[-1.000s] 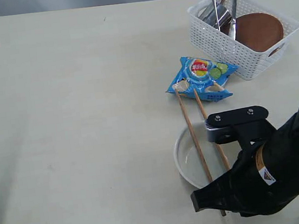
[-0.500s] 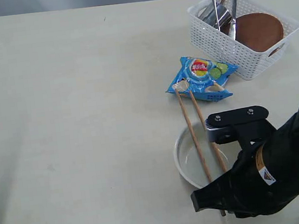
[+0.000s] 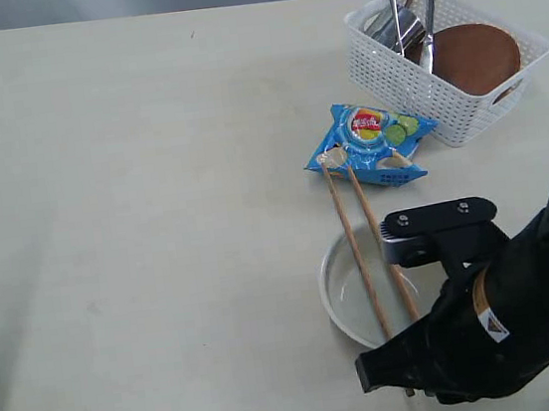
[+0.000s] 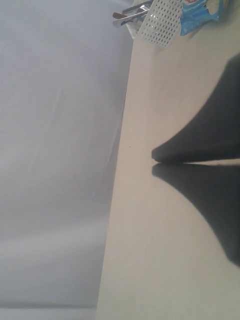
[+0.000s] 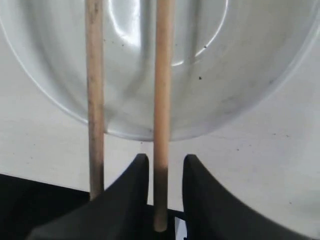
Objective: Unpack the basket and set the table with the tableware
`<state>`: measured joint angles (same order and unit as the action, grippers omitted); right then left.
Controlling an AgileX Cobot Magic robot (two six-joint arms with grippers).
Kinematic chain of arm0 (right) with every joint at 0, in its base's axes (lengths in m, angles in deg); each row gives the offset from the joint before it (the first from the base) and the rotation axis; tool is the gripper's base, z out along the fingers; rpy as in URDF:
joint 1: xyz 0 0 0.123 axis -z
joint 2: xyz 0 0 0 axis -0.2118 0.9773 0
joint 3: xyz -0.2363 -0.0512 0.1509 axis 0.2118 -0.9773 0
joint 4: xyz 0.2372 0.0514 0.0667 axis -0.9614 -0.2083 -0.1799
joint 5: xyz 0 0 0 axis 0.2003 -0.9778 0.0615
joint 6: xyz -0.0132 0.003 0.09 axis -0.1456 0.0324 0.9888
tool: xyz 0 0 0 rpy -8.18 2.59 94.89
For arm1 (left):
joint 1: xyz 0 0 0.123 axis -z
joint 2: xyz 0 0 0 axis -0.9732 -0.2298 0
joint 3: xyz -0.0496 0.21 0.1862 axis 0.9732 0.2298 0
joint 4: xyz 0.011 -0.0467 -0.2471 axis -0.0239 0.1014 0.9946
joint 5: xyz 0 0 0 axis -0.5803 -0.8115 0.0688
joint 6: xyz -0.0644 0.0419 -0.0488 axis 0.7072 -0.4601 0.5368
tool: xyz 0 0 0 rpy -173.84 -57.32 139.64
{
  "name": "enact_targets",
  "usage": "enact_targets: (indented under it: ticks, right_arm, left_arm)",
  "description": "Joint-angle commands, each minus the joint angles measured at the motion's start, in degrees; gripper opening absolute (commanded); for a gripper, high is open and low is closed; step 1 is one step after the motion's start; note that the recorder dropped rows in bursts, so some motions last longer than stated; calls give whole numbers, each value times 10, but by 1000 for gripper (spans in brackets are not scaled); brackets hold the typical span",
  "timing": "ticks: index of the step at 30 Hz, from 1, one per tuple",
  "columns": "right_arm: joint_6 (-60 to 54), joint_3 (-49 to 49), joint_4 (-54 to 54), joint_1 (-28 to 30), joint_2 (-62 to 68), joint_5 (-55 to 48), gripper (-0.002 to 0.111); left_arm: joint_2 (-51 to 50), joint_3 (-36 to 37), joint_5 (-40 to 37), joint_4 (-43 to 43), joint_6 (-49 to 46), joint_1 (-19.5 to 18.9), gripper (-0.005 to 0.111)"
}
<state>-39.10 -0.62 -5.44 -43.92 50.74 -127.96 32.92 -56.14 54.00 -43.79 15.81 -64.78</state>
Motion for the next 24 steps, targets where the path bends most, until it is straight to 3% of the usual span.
enact_targets:
  ticks: [1, 13, 24]
  right_arm:
    - [1, -3, -5, -1, 0, -7, 24]
    - [-1, 25, -6, -1, 0, -9, 32]
    - [-5, 55, 24, -1, 0, -65, 32]
  left_arm:
    - [1, 1, -1, -5, -3, 2, 0]
    - [1, 1, -1, -5, -3, 2, 0]
    - [1, 1, -1, -5, -3, 2, 0]
